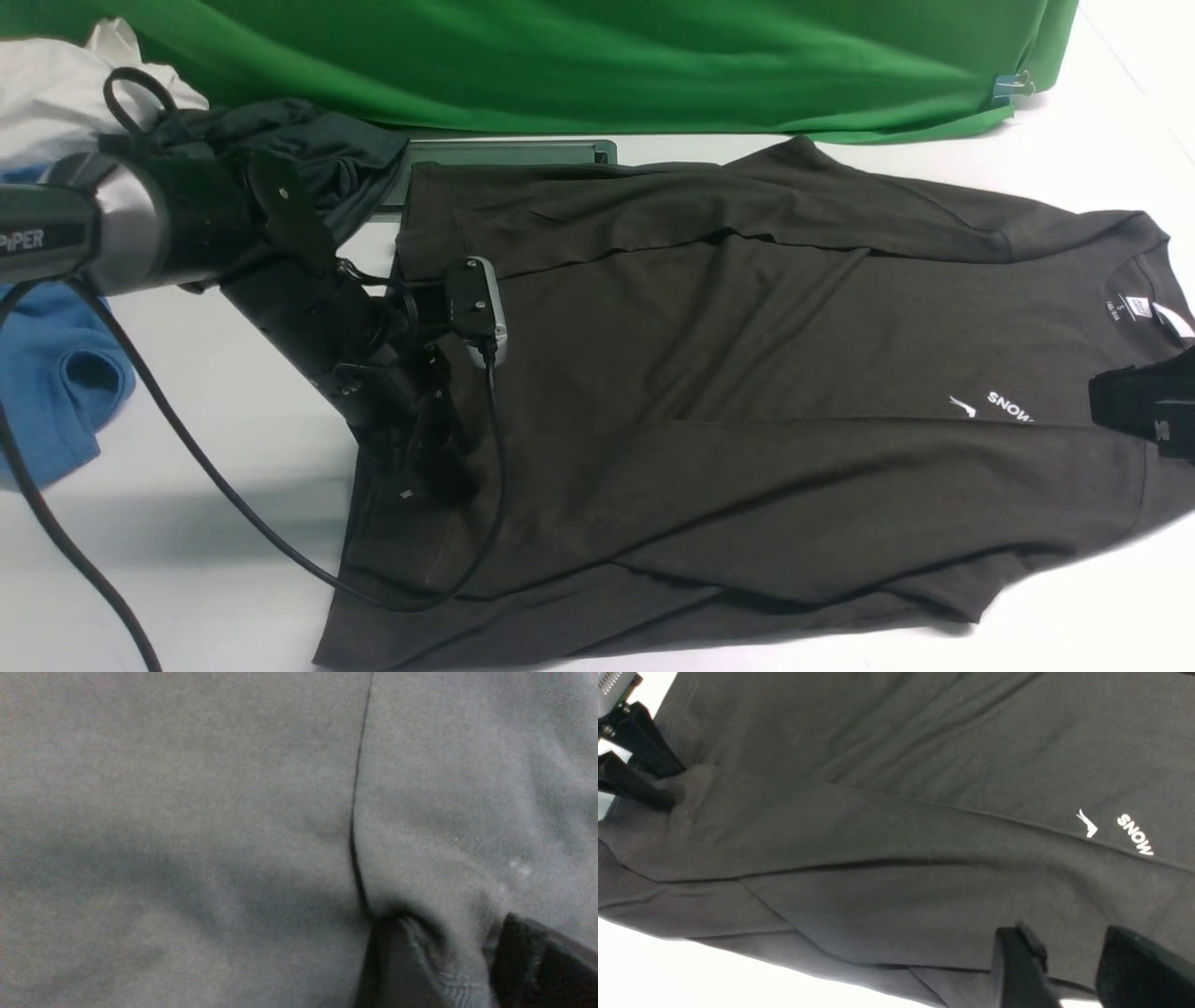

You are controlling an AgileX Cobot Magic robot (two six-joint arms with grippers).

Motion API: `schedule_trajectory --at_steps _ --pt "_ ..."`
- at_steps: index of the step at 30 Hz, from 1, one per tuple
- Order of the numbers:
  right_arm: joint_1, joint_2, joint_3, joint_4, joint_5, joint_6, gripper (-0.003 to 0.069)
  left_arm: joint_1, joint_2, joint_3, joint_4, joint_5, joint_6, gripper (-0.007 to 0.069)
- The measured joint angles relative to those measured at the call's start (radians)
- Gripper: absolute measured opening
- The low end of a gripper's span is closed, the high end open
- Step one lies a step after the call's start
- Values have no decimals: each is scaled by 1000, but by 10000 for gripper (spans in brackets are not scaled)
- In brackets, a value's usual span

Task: Fold a long-sleeved shirt on a white desktop.
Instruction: 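Grasp the left edge of the dark T-shirt lying flat on the table, then fold the left side of the black T-shirt inward over its body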

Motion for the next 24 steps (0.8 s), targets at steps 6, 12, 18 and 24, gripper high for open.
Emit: schedule_trajectory --at_steps 6,12,18,24 --pt "0 0 0 0 -1 0 241 0 0 0 0 1 -1 65" --pt "0 0 0 0 -2 0 241 0 2 -38 3 37 -12 61" --pt "0 0 0 0 -2 0 241 0 8 -163 34 113 -72 61" --pt "0 0 0 0 -2 0 241 0 8 -319 38 146 -96 61"
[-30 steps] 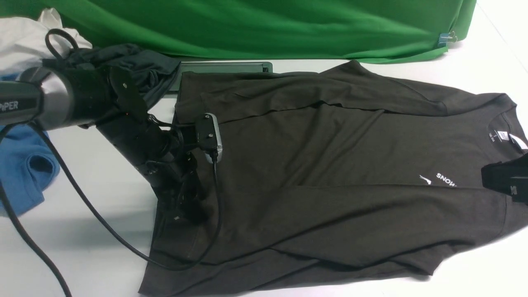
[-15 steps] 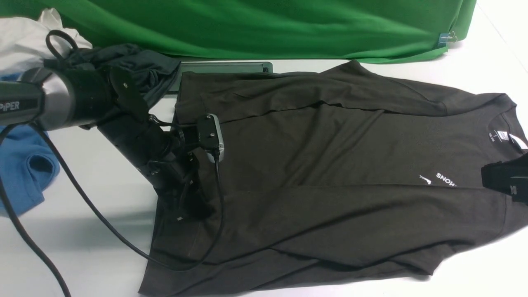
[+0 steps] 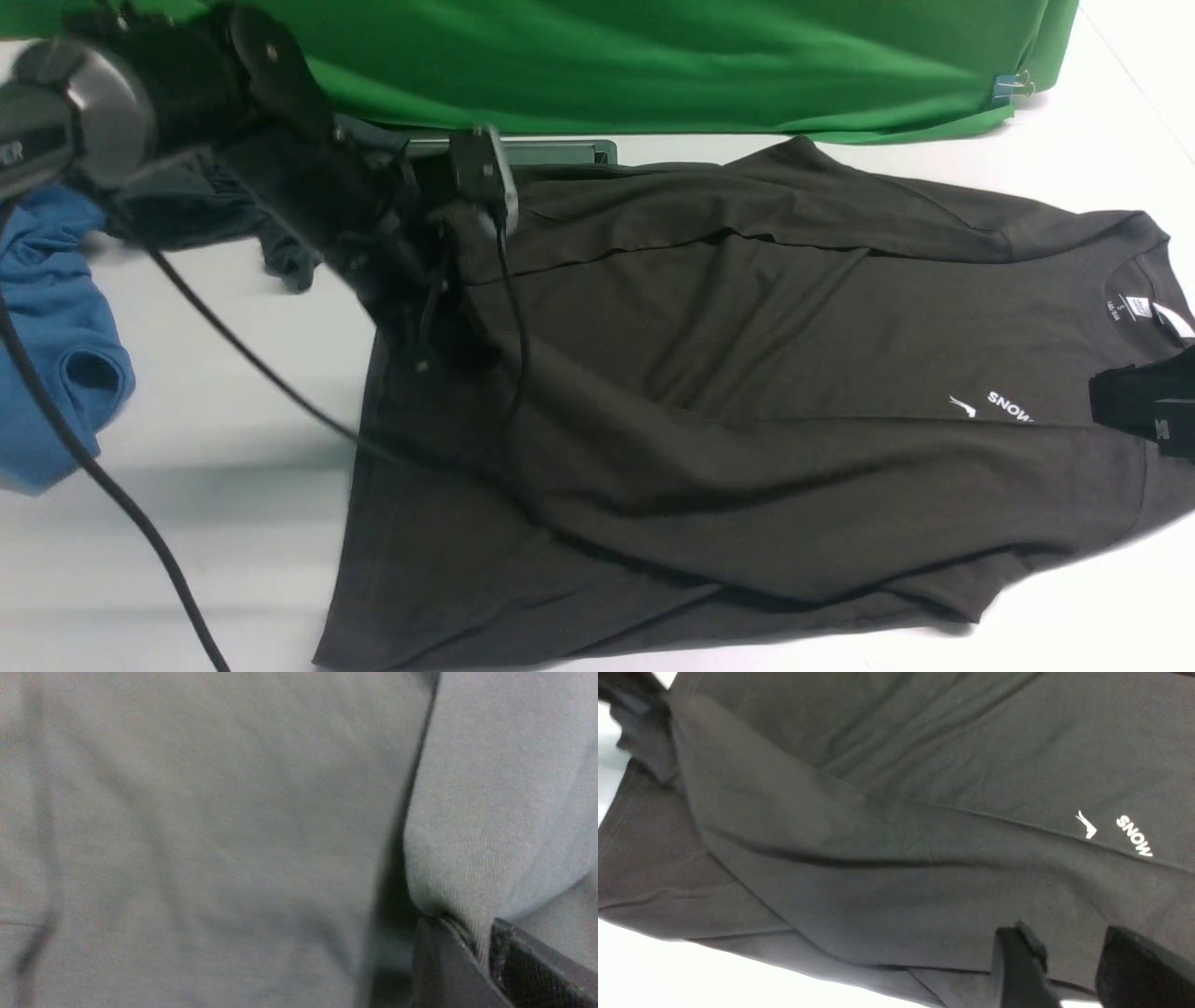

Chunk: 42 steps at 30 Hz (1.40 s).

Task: Fold a long-sleeved shirt on a white desktop.
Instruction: 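Fold the left side of the black T-shirt inward over its body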

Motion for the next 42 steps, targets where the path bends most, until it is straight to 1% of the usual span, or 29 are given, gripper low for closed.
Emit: schedule_trajectory --at_steps 6,8,13,17,20,23,24,25,26,27,29,30,33,34,35,36,38,40,42 --pt "0 0 0 0 -13 0 241 -1 3 -25 44 -63 -1 61" --pt "0 0 0 0 -23 0 241 -1 22 -25 61 -112 -1 61" --pt "0 0 0 0 -26 0 244 -1 82 -25 66 -189 -2 61" --pt "0 0 0 0 -26 0 244 -1 128 -25 66 -226 -55 63" --pt "0 0 0 0 -26 0 244 -1 148 -25 66 -237 -116 88" --pt "0 0 0 0 -26 3 244 -1 149 -25 66 -239 -161 135" --pt "0 0 0 0 -26 21 244 -1 147 -25 64 -241 -210 194" --pt "0 0 0 0 -26 23 244 -1 146 -25 64 -241 -223 209" --pt "0 0 0 0 -26 29 244 -1 143 -25 64 -241 -259 251" --pt "0 0 0 0 -26 38 244 -1 135 -25 63 -241 -308 318" --pt "0 0 0 0 -26 43 244 -1 130 -25 63 -241 -337 370" --pt "0 0 0 0 -26 44 244 -1 121 -25 63 -248 -376 468" --pt "0 0 0 -1 -49 39 244 -1 118 -26 63 -275 -457 608" --pt "0 0 0 -1 -57 38 244 -1 118 -26 63 -277 -465 617" --pt "0 0 0 0 -91 35 244 -1 118 -26 63 -288 -517 656" --pt "0 0 0 5 -124 34 244 -1 118 -26 63 -300 -581 676" --pt "0 0 0 26 -159 23 244 -1 118 -26 62 -322 -677 687" --pt "0 0 0 50 -183 -28 246 0 117 -26 62 -334 -791 692" --pt "0 0 0 54 -185 -66 249 0 116 -26 62 -334 -827 692"
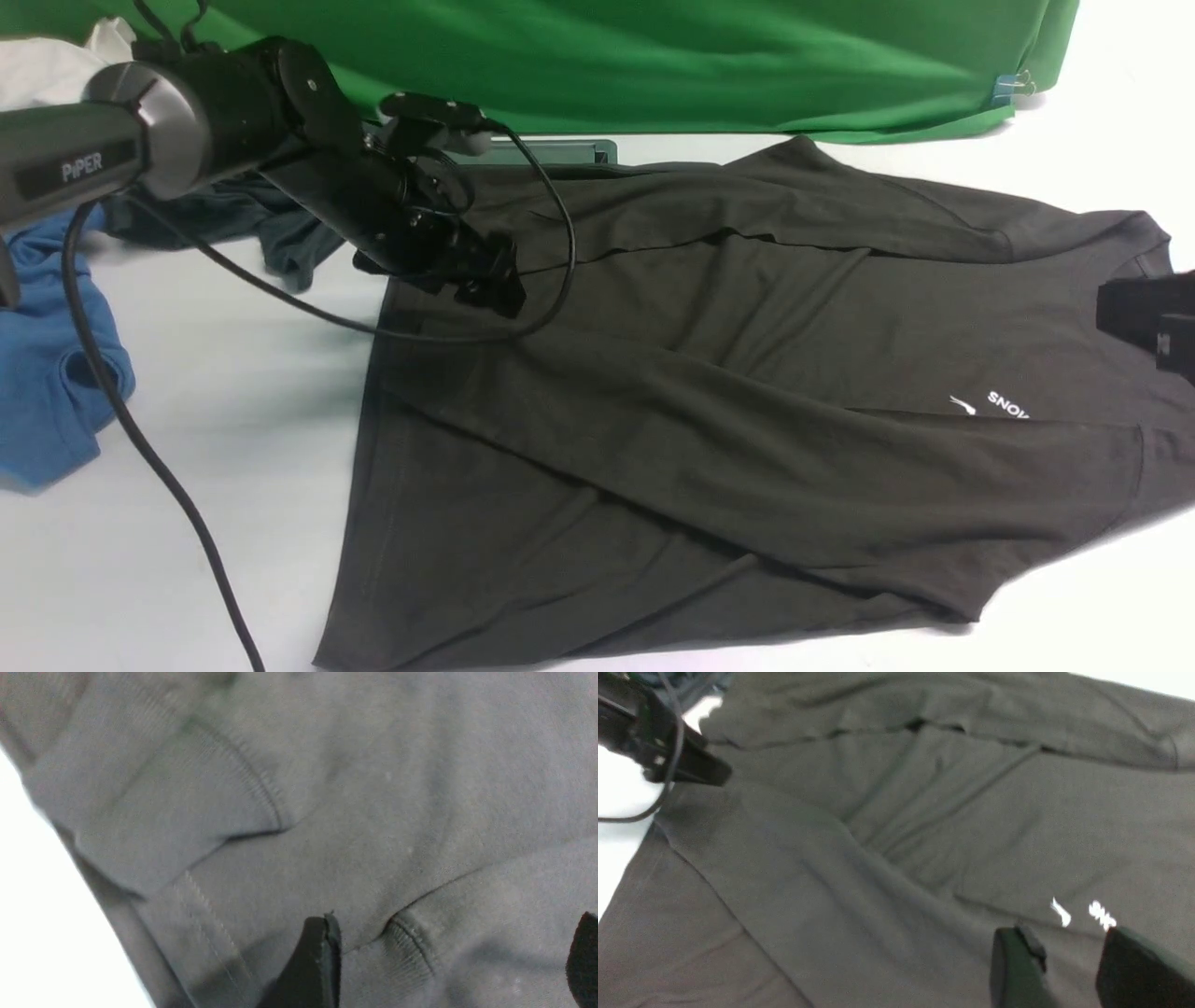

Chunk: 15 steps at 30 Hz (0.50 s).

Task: Fold a long-sleeved shirt on a white desktop.
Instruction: 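Fold the left side of the black T-shirt inward over its body, then grab the top left corner of the dark shirt with the left gripper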

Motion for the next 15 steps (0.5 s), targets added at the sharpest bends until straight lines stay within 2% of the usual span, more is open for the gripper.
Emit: schedule_trajectory --at_steps 1,2,6,10,15 --pt "0 1 -4 2 -6 -67 253 0 -5 0 7 7 -38 692" --pt "0 1 -4 2 -7 -81 254 0 -5 0 9 10 -48 692" --pt "5 2 -63 51 -15 -140 261 11 -31 0 53 48 -253 692" --pt "42 2 -104 73 -16 -152 262 44 -40 -10 60 52 -333 692" --pt "134 2 -116 78 -41 -175 262 145 -38 -69 -34 44 -385 692"
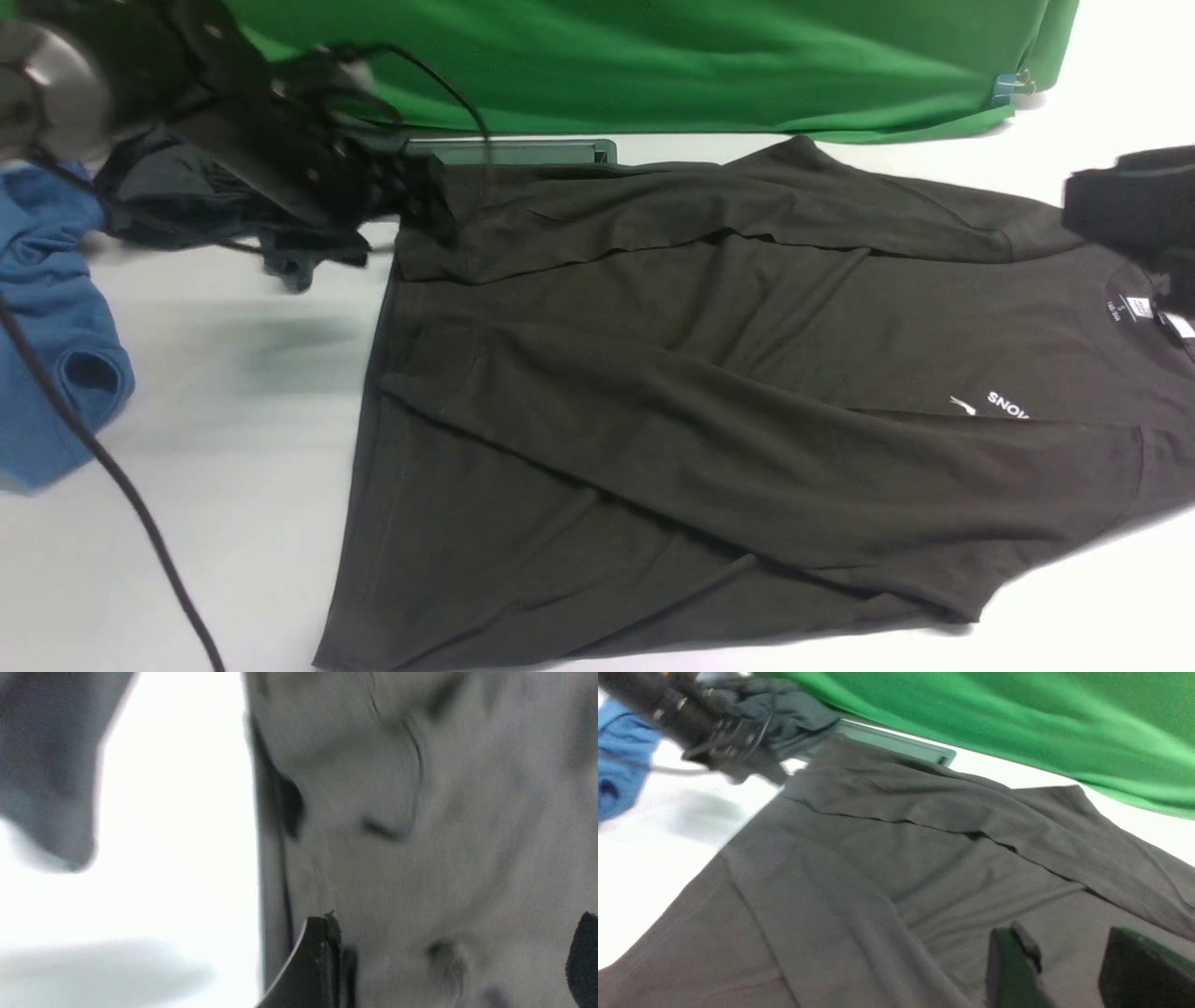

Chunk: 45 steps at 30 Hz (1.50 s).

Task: Fold a long-sleeved shirt on a white desktop.
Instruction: 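Grab the top left corner of the dark shirt with the left gripper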

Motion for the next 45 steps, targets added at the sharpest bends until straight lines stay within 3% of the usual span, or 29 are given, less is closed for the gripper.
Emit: schedule_trajectory --at_steps 4,13,16,22,32,45 --pt "50 13 -4 0 -22 -2 262 41 38 -38 -106 -2 9 694" --pt "76 32 -4 0 -35 0 262 40 167 -43 -149 -57 51 693" --pt "76 32 -4 0 -35 0 262 40 183 -43 -199 -107 117 675" --pt "76 32 -4 0 -35 0 262 40 187 -43 -355 -171 245 558" --pt "76 32 -4 0 -43 1 262 40 218 -44 -369 -140 266 356" --pt "76 32 -4 -1 -61 1 262 40 218 -44 -338 -137 270 270"
